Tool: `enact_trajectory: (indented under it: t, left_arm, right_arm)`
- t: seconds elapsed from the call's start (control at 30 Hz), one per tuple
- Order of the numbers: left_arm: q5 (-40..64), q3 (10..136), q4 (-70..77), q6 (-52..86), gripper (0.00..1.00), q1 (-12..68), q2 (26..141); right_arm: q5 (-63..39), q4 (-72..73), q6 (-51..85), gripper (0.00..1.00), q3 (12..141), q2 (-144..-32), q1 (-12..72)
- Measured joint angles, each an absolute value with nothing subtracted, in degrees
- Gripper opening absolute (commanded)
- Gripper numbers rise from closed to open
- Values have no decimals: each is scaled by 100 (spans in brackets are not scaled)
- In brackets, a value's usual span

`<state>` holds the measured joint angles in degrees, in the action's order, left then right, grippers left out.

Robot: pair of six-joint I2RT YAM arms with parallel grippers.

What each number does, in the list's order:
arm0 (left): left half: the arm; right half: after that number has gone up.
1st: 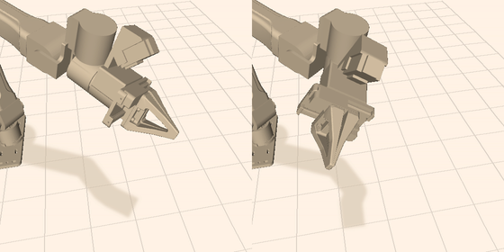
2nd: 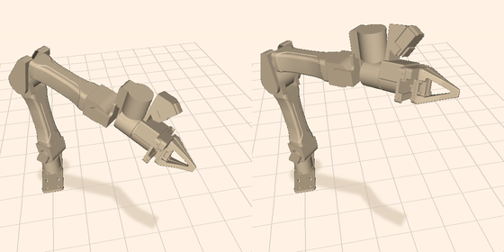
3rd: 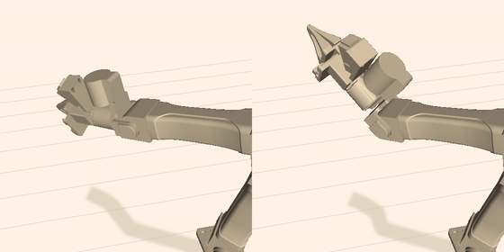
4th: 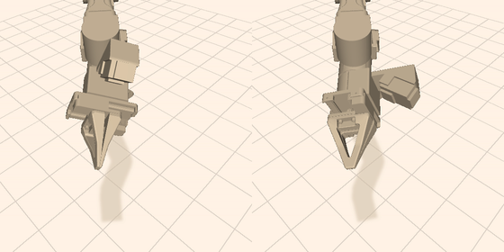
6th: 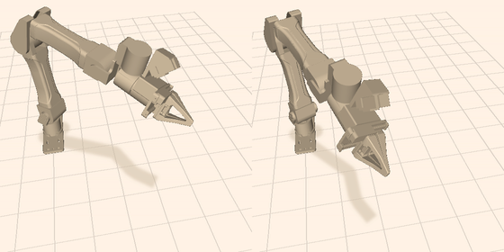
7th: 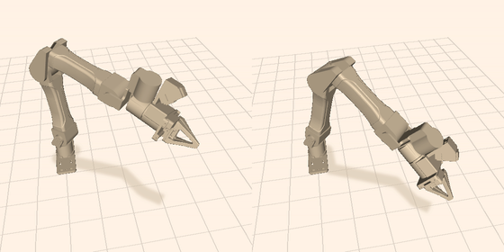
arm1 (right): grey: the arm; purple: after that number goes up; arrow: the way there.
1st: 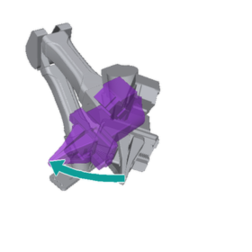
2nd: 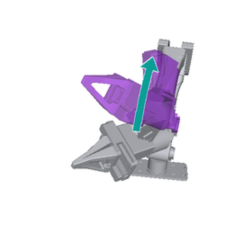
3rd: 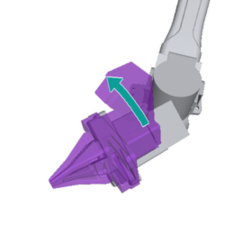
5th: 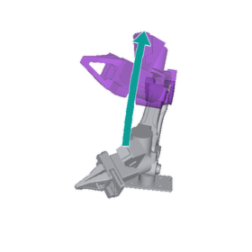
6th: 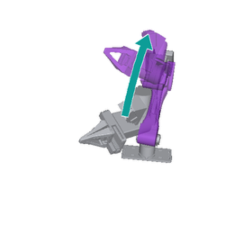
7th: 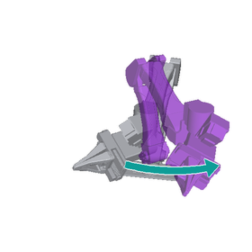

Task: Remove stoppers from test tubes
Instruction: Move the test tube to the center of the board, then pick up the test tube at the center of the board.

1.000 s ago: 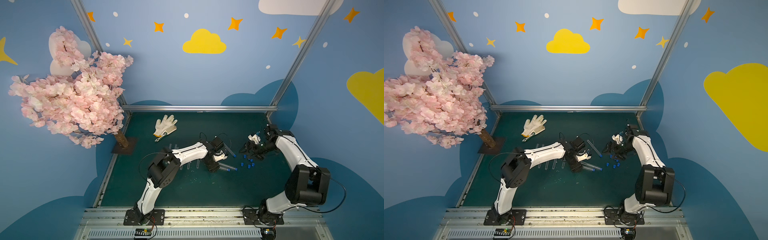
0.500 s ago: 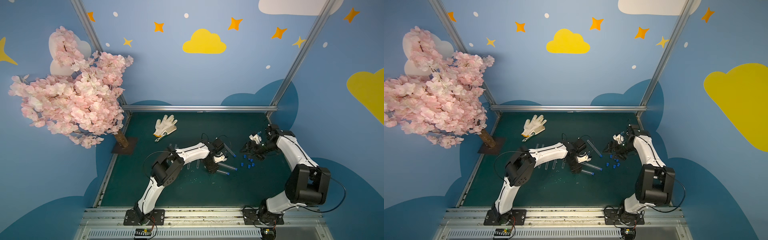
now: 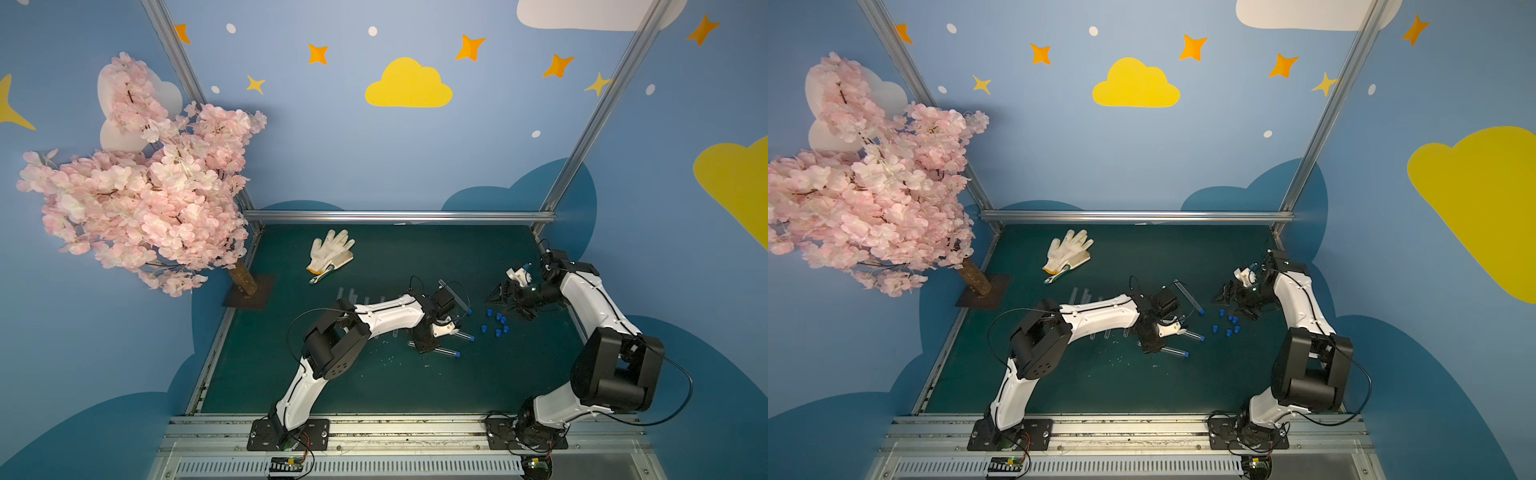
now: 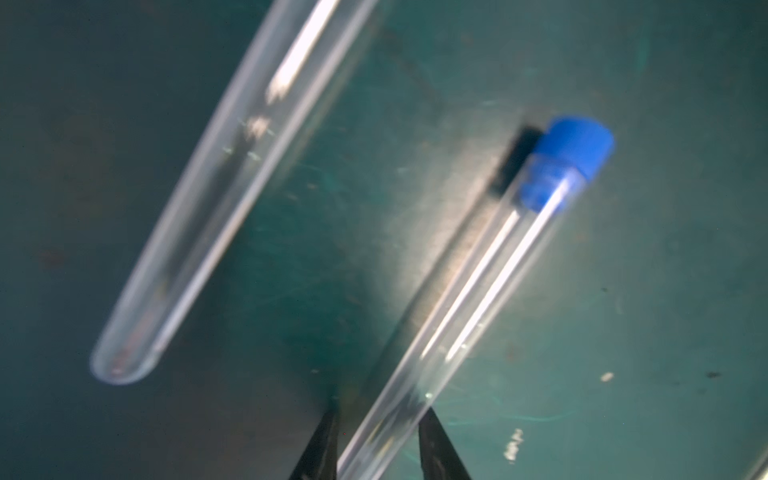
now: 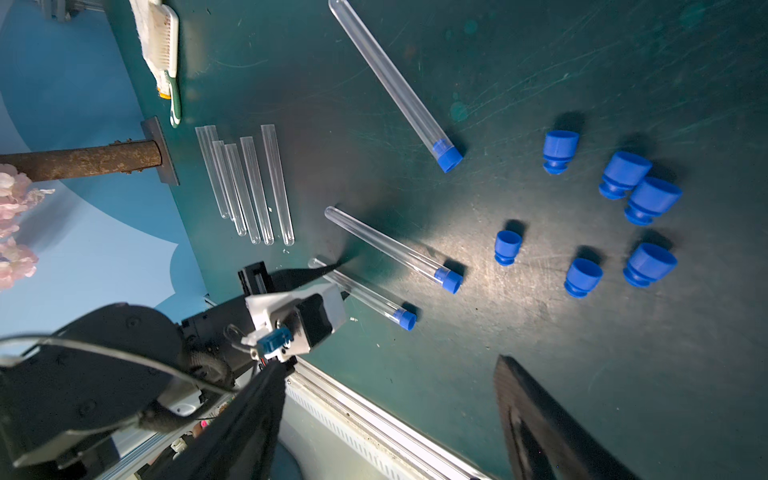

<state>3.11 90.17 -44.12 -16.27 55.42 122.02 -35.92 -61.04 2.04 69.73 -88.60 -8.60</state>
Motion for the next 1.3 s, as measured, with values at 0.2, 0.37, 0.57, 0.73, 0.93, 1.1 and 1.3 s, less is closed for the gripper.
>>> enact_trajectory:
  t: [0.2,0.37,0.57,0.73,0.93,1.1,1.3]
  left_arm:
    - [307,8696,-4445,-1461,24,5813,11977]
    - [392,8667,-4528,-1345,30,5931,11946]
    - [480,8978,-4652,-1236,33,6003,12145]
    - [443,9288,-4764,-1210,31,6062,12344]
    - [351,9376,-4825,-1203,30,6099,12407]
    - [283,9380,-4821,-1197,27,6112,12418]
    - [198,9384,-4803,-1122,22,6114,12425]
  right_arm:
    - [-3699,-6082,154,79,6956,-8860,-996]
    - [-3767,-6062,143,79,6908,-8860,-1059]
    - [-3859,-6045,119,79,6904,-8844,-1175]
    - [-3913,-6031,104,79,6777,-8735,-1337]
    - [-3990,-6029,102,79,6751,-8705,-1433]
    - [-3994,-6031,102,79,6751,-8650,-1444]
    - [-3992,-6031,97,79,6748,-8628,-1459]
